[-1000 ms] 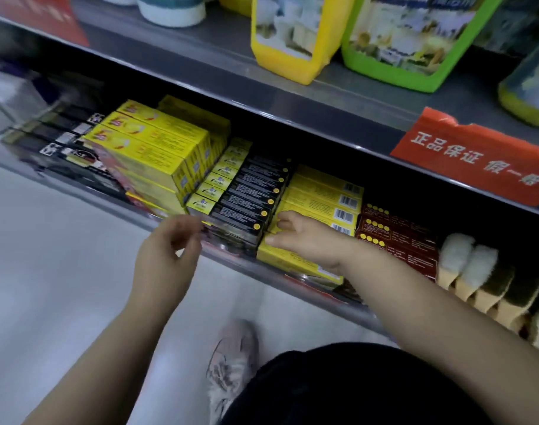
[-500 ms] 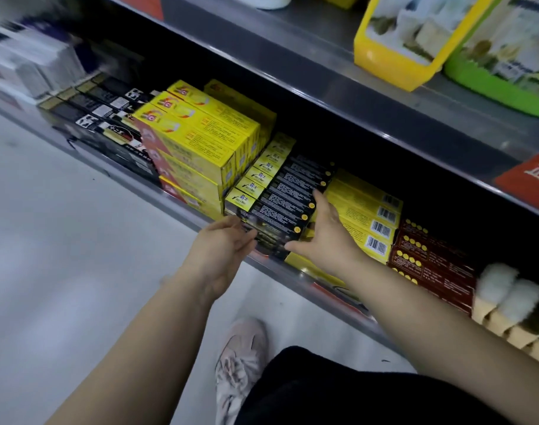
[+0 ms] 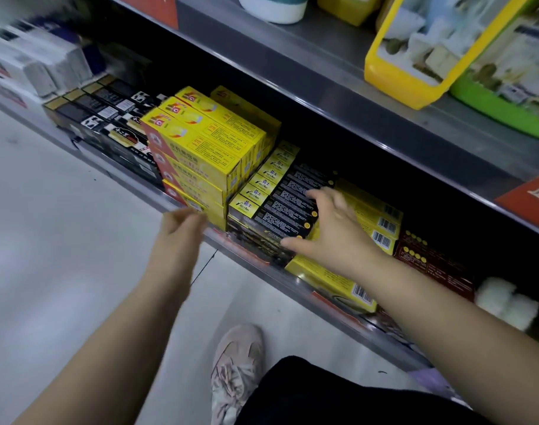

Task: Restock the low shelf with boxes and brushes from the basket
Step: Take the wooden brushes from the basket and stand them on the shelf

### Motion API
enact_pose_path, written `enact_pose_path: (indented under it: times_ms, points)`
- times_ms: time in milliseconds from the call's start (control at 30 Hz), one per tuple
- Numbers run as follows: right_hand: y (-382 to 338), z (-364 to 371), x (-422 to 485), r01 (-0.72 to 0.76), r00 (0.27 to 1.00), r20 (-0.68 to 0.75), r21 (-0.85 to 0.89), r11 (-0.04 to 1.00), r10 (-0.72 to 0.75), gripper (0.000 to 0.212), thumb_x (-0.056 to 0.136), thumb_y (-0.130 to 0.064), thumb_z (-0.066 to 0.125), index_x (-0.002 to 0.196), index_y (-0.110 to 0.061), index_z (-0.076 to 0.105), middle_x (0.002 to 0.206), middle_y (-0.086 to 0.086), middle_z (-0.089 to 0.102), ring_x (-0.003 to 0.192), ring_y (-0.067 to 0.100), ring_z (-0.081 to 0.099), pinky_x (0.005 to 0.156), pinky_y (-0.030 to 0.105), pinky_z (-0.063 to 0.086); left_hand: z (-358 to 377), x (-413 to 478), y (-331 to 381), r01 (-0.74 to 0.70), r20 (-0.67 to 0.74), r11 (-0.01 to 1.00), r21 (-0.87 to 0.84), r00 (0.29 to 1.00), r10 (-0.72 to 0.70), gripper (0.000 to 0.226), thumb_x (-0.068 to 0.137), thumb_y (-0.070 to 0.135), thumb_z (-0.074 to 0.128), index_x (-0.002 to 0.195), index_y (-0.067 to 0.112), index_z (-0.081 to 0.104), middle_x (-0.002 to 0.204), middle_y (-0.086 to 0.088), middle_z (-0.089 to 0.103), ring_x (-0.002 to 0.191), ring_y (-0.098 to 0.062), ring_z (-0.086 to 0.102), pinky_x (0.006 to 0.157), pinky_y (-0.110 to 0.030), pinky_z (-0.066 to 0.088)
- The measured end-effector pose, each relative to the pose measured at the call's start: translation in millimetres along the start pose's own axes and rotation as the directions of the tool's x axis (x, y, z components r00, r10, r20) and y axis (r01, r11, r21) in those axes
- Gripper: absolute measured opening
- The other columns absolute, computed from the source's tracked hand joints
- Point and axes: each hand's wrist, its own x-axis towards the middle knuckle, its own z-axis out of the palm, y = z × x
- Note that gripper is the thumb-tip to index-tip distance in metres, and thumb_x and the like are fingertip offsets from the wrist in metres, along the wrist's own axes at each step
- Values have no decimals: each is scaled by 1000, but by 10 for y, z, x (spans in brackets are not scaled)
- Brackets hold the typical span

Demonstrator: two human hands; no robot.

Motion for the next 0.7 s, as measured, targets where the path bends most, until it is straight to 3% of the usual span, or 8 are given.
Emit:
enact_pose_path:
  times_ms: [100, 167, 300, 367, 433, 533, 600, 700]
  points:
    - [-226, -172, 95, 20, 995, 96, 121, 992, -32, 85, 79, -54, 64, 145, -24, 20, 152, -1, 22, 136, 19, 30, 106, 33, 31, -296, 296, 367, -300, -208, 951, 75, 928, 309, 36, 82, 36, 49, 114, 20, 48, 113, -2, 56, 104, -17, 51, 90, -29, 40]
    - [-391, -207, 193, 12, 989, 147, 144, 990, -34, 88, 83, -51, 62, 148, -21, 12, 155, 2, 20, 137, 20, 31, 107, 36, 32, -391, 629, 642, -400, -213, 907, 132, 882, 420, 39, 85, 37, 45, 120, 23, 50, 114, 4, 55, 101, -12, 49, 83, -22, 39]
    - [-732, -135, 381, 0, 988, 153, 155, 988, -24, 96, 84, -46, 64, 148, -9, 3, 154, 7, 22, 134, 24, 35, 101, 31, 35, -307, 1255, 1024, -259, -13, 964, -67, 966, 259, 50, 85, 40, 49, 130, 20, 50, 127, -2, 57, 104, -12, 60, 83, -28, 47]
    - [-857, -54, 444, -39, 988, 155, 200, 979, 7, 100, 85, -43, 64, 148, -4, -4, 156, 9, 16, 137, 25, 31, 103, 31, 33, -222, 1428, 1052, -149, 168, 976, -157, 970, 175, 42, 91, 39, 49, 126, 16, 55, 113, 0, 65, 83, -10, 65, 72, -27, 49]
    - [-935, 40, 485, -65, 991, 128, 273, 960, 31, 96, 89, -35, 61, 147, -3, -9, 157, 9, 12, 140, 25, 26, 106, 30, 29, -187, 1496, 1048, -134, 280, 987, -90, 947, 155, 23, 90, 38, 53, 100, 23, 68, 83, 6, 71, 68, -9, 67, 72, -28, 47]
    - [-999, 128, 479, -47, 998, 51, 326, 944, 32, 85, 95, -24, 53, 147, 1, -9, 157, 11, 8, 141, 25, 23, 100, 15, 19, -225, 1562, 1051, -192, 348, 981, -32, 918, 191, 15, 88, 34, 56, 90, 25, 69, 73, 13, 72, 69, -6, 69, 76, -27, 50]
    - [-1024, 154, 470, -23, 1000, 26, 324, 946, 16, 80, 97, -23, 48, 146, 3, -11, 158, 13, 3, 143, 23, 17, 95, 12, -4, -263, 1593, 1042, -175, 347, 984, -39, 921, 178, 17, 89, 32, 56, 97, 23, 68, 79, 9, 73, 74, -9, 69, 83, -29, 50]
    - [-1060, 168, 480, -6, 999, 41, 298, 955, -7, 76, 100, -23, 41, 145, 5, -13, 158, 16, -4, 145, 22, 7, 103, 12, 6, -299, 1603, 980, -182, 355, 982, -54, 915, 190, 19, 95, 24, 47, 102, 22, 65, 83, 7, 73, 76, -9, 69, 85, -30, 49]
